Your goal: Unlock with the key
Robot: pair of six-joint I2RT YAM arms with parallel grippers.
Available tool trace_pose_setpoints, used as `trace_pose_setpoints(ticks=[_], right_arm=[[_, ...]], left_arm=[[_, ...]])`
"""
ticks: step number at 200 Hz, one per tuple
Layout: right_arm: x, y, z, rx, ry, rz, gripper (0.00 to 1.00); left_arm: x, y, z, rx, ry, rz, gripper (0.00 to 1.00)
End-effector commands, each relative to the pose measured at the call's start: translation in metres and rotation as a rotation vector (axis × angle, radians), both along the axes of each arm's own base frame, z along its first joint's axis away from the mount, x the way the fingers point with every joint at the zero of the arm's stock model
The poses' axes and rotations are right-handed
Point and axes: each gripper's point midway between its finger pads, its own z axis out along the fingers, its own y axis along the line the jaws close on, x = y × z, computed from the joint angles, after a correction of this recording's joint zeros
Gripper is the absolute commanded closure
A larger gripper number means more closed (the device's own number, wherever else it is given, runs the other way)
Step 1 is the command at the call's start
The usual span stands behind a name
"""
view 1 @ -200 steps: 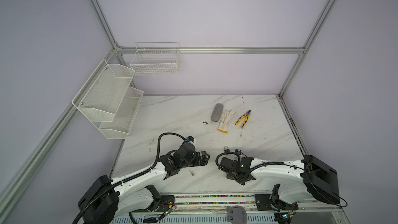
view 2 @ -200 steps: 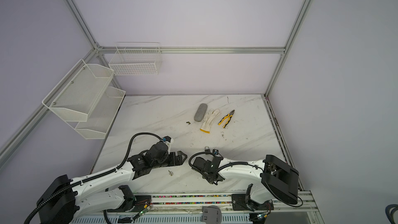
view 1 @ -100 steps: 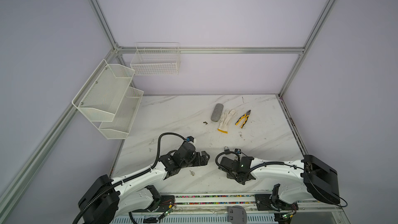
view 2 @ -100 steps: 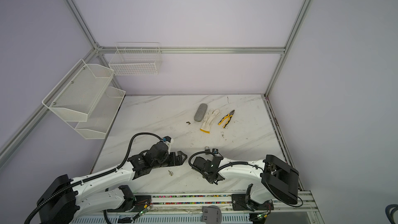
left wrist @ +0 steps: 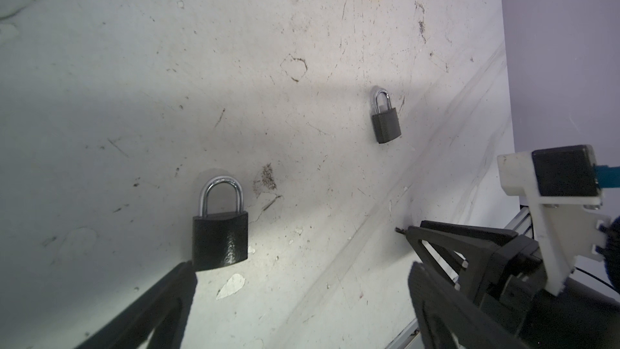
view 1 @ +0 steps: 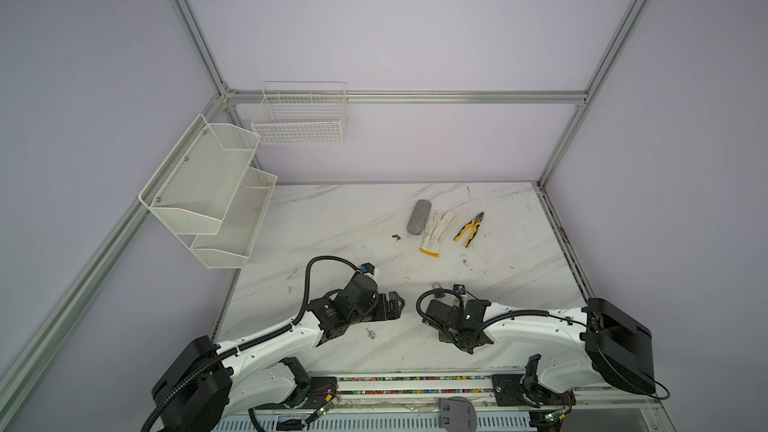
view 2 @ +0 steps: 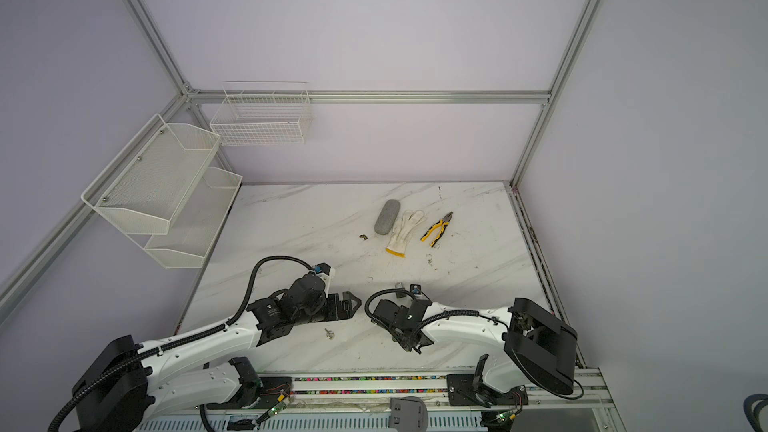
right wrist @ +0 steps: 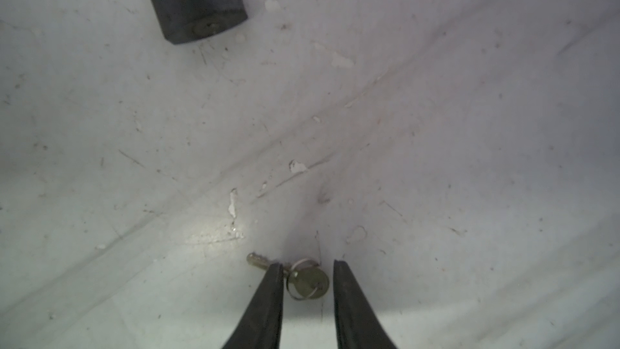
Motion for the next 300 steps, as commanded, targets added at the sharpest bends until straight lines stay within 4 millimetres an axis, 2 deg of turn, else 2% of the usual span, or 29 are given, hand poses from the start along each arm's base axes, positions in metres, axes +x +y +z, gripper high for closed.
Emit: trace_pose_setpoints(ticks=[1,86,142,184,199,206,236,261,300], right_arm=[[0.002,-0.005,-0.001,-0.013,-0.002,-0.012,0.71],[-0.003,-0.009,-0.012,-0.012,0.025,-0.015,0.77],[0.000,-0.010,-0.005,0.003,0.003,-0.036,0.84],[0.004,-0.008,0.000,0.013,-0.017,-0.036,0.91],[0.007,-0.005,0.004,0.019,-0.035,-0.035,0.99],[0.009,-0.004,0.006,0.019,-0.045,-0.031,1.00],[0.028,0.013,0.032,0.050,-0.132,-0.001,1.00],[0.050,0.035,0.082,0.140,-0.261,0.030,1.00],[0.084,0.054,0.153,0.260,-0.385,0.053,1.00]], left_arm=[[0.010,-0.016,0.032,-0.059,-0.055,-0.018,0.00],[0.011,-0.017,0.032,-0.060,-0.052,-0.018,0.00],[0.011,-0.017,0.032,-0.058,-0.052,-0.016,0.00],[0.011,-0.016,0.032,-0.057,-0.057,-0.014,0.00],[0.012,-0.016,0.032,-0.057,-0.058,-0.011,0.00],[0.012,-0.016,0.033,-0.057,-0.062,-0.011,0.00],[0.017,-0.017,0.042,-0.064,-0.094,-0.005,0.00],[0.028,-0.017,0.062,-0.047,-0.181,-0.009,0.00],[0.049,-0.014,0.113,-0.031,-0.481,-0.037,0.00]])
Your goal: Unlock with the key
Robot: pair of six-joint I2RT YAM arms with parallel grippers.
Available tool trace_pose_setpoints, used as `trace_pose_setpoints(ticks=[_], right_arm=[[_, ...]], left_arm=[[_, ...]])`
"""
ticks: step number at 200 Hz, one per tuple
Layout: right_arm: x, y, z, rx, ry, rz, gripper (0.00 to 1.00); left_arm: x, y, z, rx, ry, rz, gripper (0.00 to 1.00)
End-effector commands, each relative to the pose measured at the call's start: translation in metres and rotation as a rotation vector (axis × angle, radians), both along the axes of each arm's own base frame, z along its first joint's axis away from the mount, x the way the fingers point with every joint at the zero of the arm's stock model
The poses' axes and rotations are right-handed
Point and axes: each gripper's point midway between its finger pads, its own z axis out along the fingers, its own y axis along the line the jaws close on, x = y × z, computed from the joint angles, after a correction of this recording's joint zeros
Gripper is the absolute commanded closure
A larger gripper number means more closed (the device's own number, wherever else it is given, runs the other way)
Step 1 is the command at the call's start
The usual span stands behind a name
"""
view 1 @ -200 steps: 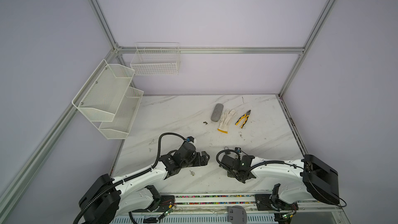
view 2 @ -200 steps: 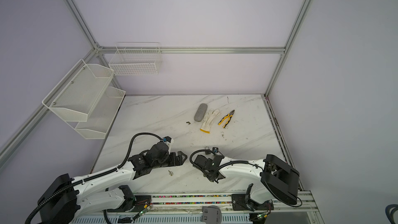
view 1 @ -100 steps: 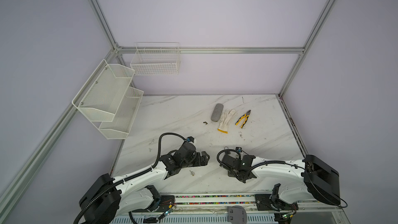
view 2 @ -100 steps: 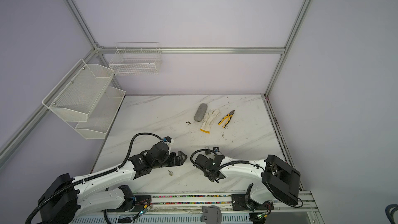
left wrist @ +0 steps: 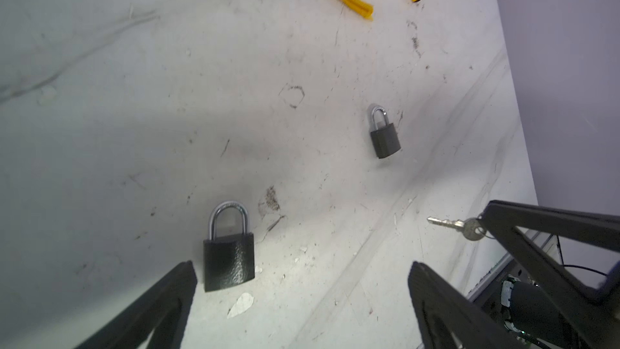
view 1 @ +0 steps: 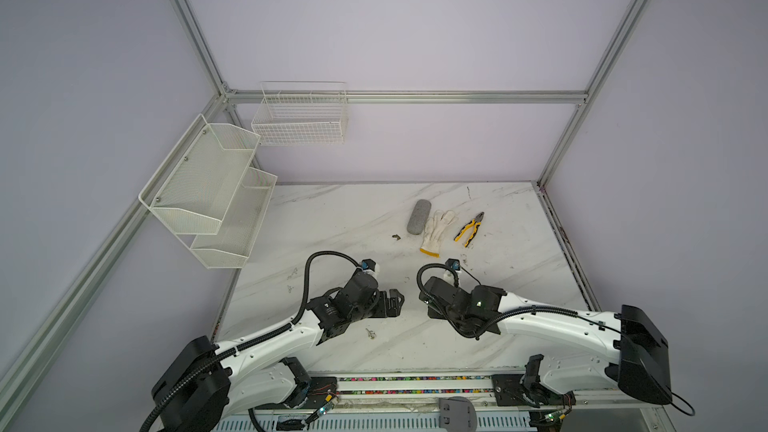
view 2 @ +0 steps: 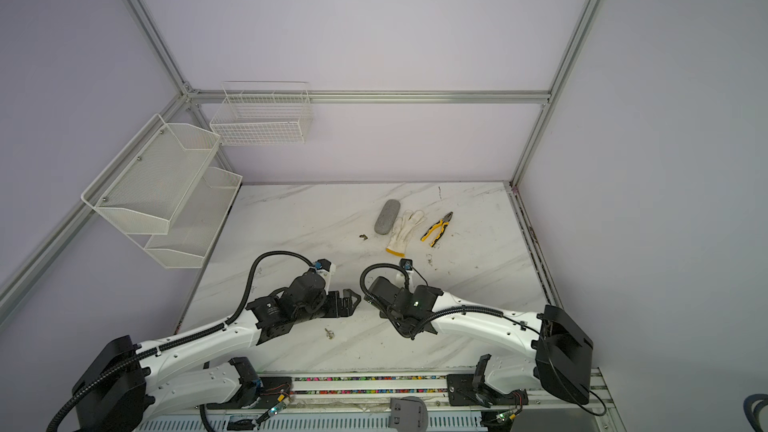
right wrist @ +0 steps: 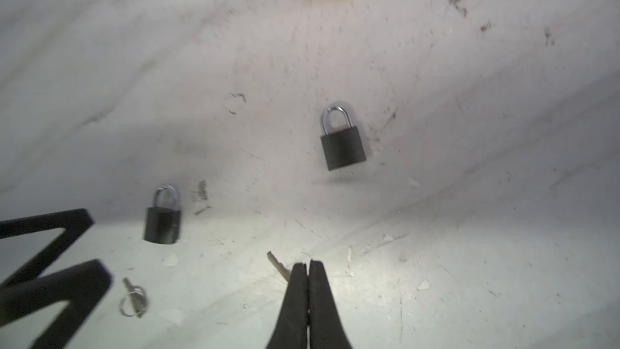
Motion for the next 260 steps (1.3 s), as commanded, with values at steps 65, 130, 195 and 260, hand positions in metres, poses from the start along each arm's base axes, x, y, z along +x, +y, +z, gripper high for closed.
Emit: trace_pose_setpoints(ticks=[65,130,195,260], right_arm=[[0.060,0.022,0.108,0.153,-0.129,0.149,1.00],[0.069,0.024,0.137,0.213,-0.137,0.178,1.00],[0.073,0.030,0.152,0.250,-0.148,0.193,1.00],[0.077,0.039,0.159,0.284,-0.159,0.236,1.00]], left_arm=[[0.040,-0.012,0.163,0.080,-0.881,-0.158,0.05],[0.044,-0.047,0.176,0.132,-1.125,-0.315,0.14],[0.051,-0.071,0.179,0.068,-1.159,-0.353,0.26],[0.058,-0.079,0.179,-0.022,-1.120,-0.315,0.44]])
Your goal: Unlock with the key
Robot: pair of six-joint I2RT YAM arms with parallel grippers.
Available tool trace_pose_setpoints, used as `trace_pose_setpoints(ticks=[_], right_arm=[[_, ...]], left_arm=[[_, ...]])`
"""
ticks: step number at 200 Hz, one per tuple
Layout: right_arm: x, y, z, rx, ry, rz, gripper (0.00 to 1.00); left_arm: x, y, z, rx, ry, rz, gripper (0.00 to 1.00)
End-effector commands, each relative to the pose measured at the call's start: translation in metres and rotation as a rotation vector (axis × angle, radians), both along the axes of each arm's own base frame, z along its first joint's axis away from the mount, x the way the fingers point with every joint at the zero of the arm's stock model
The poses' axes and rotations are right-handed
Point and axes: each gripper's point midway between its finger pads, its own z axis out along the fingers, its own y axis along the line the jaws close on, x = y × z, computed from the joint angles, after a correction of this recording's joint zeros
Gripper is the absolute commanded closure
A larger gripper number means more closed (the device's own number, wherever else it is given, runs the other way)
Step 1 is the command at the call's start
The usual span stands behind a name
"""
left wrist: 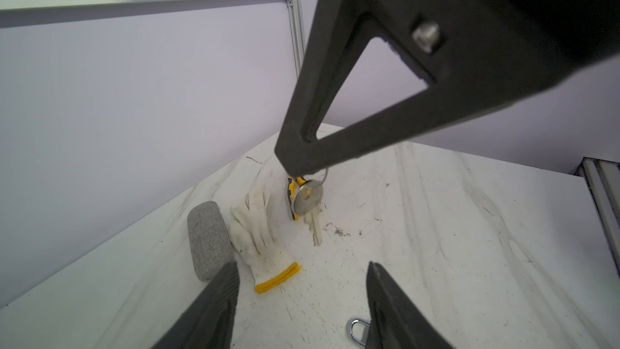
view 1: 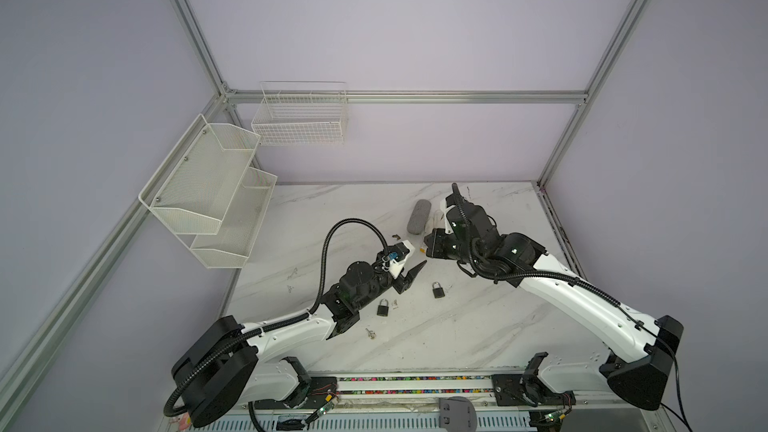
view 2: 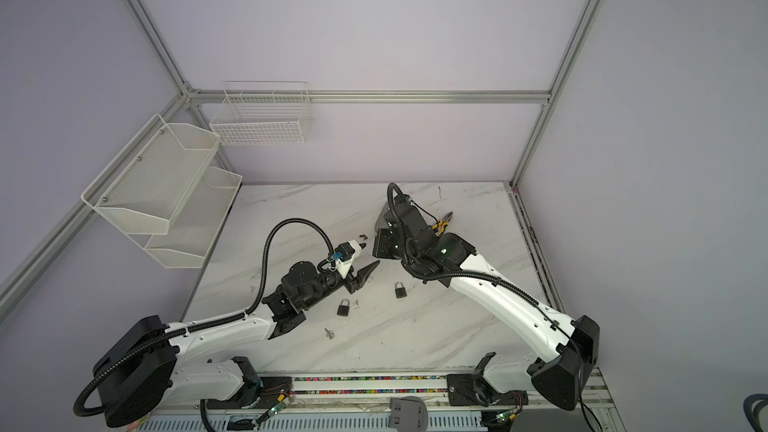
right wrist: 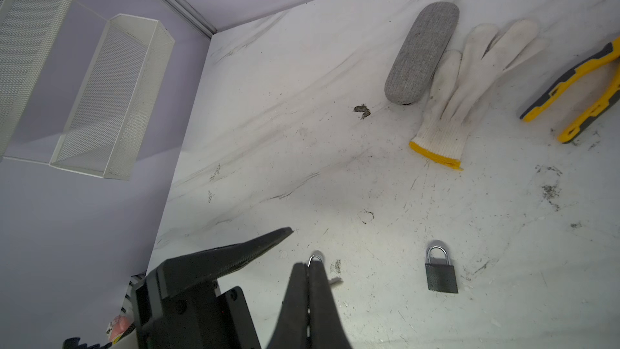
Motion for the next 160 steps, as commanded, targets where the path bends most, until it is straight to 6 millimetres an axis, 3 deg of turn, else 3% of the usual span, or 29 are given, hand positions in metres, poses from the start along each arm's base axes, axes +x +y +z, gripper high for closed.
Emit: trace_pose_setpoints(ticks=[1,58,104,160], right_arm=[[0.003,0.006,0.009,0.017,-0.017,0.027,1.00],[0.002,0.010,0.012,0.048,-0.015,0.050,1.00],[0.002,0.011,0.014,0.062,-0.016,0.057,1.00],[0.002,0.010,0.013,0.069,-0.012,0.060,1.00]], left_arm=[[0.006,-0.008,0.045,-0.124,-0.060,-0.006,0.45],[0.010,-0.013,0.050,-0.118,-0.084,-0.010,0.57],[0.015,-0.014,0.055,-0.130,-0.105,0.007,0.72],[0.014,-0.017,0.058,-0.143,-0.130,-0.009,0.75]])
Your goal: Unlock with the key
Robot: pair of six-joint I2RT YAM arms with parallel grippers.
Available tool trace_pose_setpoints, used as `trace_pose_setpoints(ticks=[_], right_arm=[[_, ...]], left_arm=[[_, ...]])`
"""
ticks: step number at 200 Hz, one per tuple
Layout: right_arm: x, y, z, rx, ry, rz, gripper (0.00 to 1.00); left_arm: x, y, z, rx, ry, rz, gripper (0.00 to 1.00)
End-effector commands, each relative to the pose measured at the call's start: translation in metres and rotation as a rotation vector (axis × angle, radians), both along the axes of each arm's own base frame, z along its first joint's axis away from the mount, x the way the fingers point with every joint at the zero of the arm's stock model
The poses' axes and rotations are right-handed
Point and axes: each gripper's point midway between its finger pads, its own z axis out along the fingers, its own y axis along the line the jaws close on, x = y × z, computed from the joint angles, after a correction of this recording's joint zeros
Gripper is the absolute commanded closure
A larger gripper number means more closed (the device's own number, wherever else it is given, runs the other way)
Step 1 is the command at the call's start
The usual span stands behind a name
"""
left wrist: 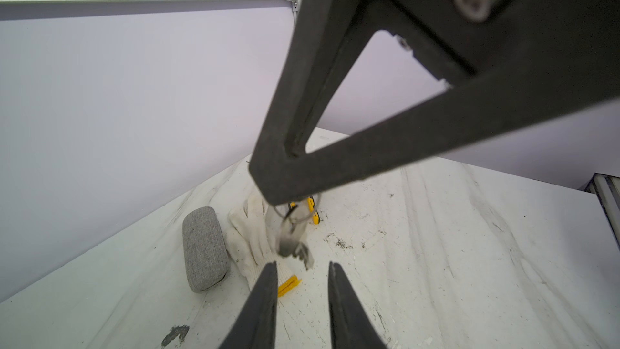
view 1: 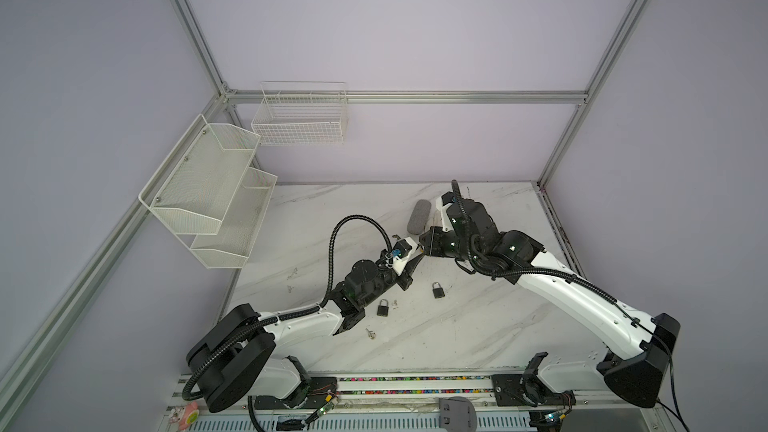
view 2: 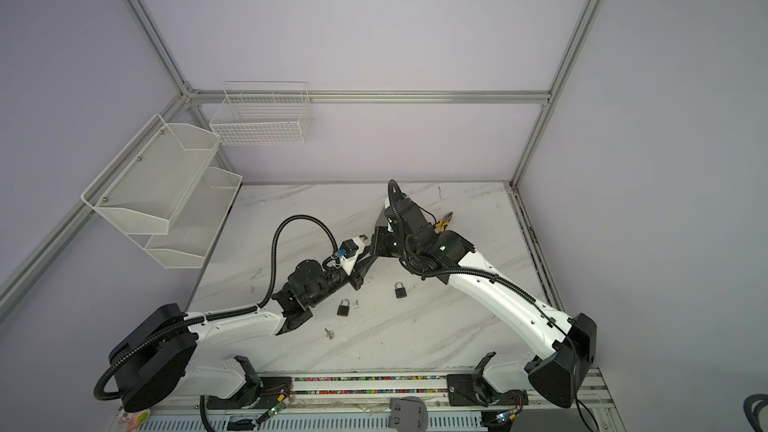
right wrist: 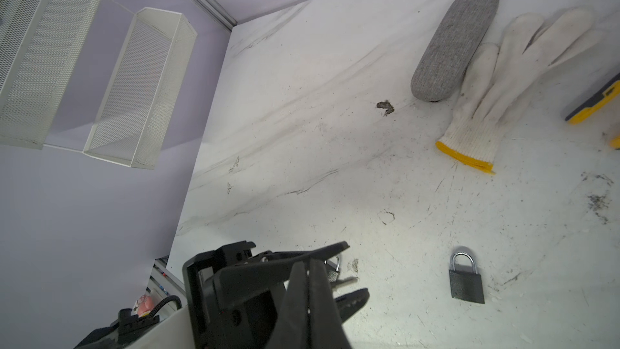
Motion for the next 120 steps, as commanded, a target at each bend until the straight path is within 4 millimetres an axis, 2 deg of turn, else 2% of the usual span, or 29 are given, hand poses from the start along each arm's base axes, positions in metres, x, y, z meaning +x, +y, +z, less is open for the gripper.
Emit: trace_pose_setpoints(ticks=[1,78,120], right_arm=[[0.0018,-0.0016,0.0092,0.018,-0.026,0.003,1.00],[0.0033,-0.0010,0.0108,0.031,-0.029,0.010,1.00],[0.0048,-0.0008,0.0089,0.030,-0.028,0.014,1.00]], left_arm=[[0.0029,-0.0078,0.0617,-0.114,-0.129,-0.014,0.75],[0.0033,-0.0098,0.0614,-0.118,-0.133,-0.024,0.89],[0.0036,-0.0093,0.0636,-0.130,-0.141,-0.021,0.92]])
